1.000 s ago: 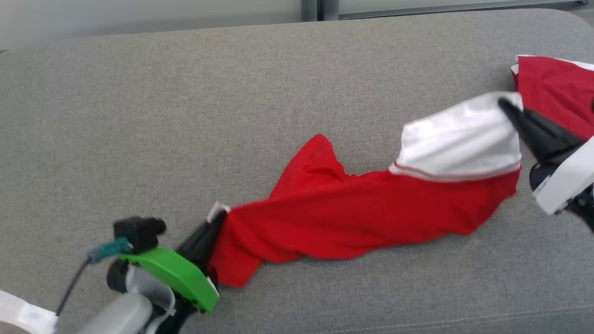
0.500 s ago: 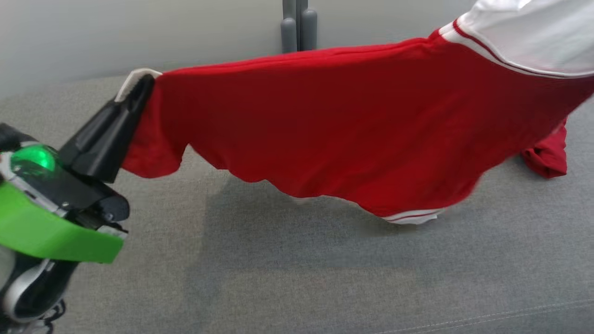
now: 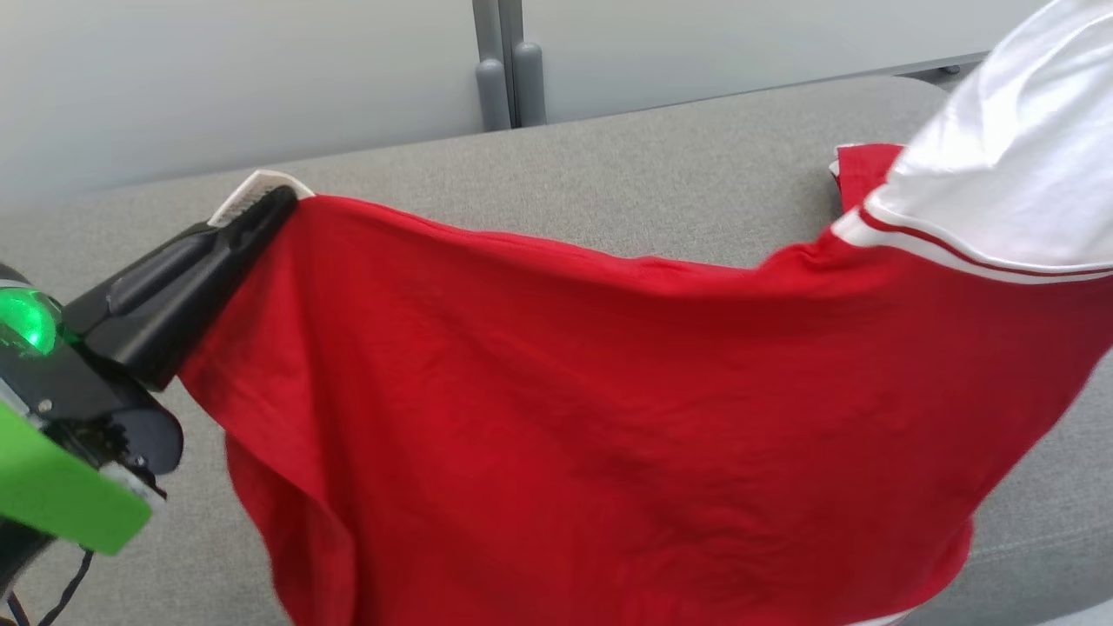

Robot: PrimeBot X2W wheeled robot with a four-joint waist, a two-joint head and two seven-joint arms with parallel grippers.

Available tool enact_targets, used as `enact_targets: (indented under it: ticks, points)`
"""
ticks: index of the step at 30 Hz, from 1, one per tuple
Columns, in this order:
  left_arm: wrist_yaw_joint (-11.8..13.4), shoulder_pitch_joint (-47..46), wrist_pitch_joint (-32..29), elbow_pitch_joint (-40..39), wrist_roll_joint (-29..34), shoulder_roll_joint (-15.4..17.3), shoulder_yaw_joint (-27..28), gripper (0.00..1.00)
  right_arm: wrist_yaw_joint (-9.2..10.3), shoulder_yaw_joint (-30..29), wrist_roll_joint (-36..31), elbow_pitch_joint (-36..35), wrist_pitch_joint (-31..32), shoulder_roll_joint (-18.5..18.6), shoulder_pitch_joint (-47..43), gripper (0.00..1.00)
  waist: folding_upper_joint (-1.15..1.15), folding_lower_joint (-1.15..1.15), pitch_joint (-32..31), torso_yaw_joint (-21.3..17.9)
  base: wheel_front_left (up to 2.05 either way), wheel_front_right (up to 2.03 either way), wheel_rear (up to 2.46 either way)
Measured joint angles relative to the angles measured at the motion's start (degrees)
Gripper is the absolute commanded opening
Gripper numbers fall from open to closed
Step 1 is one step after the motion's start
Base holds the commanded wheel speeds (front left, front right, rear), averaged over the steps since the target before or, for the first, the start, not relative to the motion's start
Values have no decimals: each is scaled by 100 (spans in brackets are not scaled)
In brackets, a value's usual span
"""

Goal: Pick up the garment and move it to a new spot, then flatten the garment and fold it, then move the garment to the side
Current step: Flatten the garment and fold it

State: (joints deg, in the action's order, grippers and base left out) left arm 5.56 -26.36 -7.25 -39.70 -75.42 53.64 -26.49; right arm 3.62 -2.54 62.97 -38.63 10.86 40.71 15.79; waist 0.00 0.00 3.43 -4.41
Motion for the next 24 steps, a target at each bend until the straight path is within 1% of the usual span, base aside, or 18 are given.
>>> enact_targets:
  ticks: [3,6,7,10,11,13,14,16,19,20,21,23,24]
  points:
    - [1,0,-364,550,-382,53,-87,0,1,371,38,425,109,-123,114,0,0,0,172,-8,0,0,0]
    - [1,-73,-760,1236,-606,49,-313,0,29,832,112,978,191,-445,548,0,0,0,391,27,0,0,0]
    - [4,-165,-838,1515,-635,-9,-352,0,83,994,112,1202,205,-588,752,0,0,0,470,46,0,0,0]
    - [44,-619,-991,2235,-675,-368,-438,0,269,1370,160,1973,207,-1213,1396,0,0,0,703,112,0,0,0]
    - [54,-797,-1033,2447,-582,-469,-489,0,318,1477,127,2236,209,-1382,1619,0,0,0,781,137,0,0,0]
    - [64,-1183,-965,2928,-397,-746,-446,0,419,1429,-129,2820,120,-1734,2167,0,0,0,938,192,0,0,0]
    - [98,-1422,-840,3174,-231,-912,-339,0,454,1349,-380,3097,-23,-1893,2513,0,0,0,1015,219,0,0,0]
    - [109,-2026,-611,3481,98,-1171,-146,0,455,1212,-1039,3512,-287,-2028,3274,0,0,1,1175,275,0,0,0]
    - [109,-3044,-63,3650,1027,-1523,0,0,398,665,-1374,3787,-730,-2525,4399,0,0,1,1415,355,0,0,0]
    - [108,-3344,154,3657,1354,-1606,45,0,397,485,-1438,3866,-870,-2707,4732,0,0,1,1495,382,0,0,0]
    - [108,-3622,331,3650,1629,-1666,62,0,398,425,-1441,3931,-960,-2858,5057,0,0,1,1578,408,0,0,0]
    - [108,-4003,652,3656,2034,-1691,97,0,400,693,-1492,3947,-1017,-3009,5554,0,0,1,1744,452,0,0,0]
    - [109,-4094,773,3709,2126,-1689,122,0,399,869,-1507,3965,-1016,-3081,5711,0,0,0,1826,466,0,0,0]
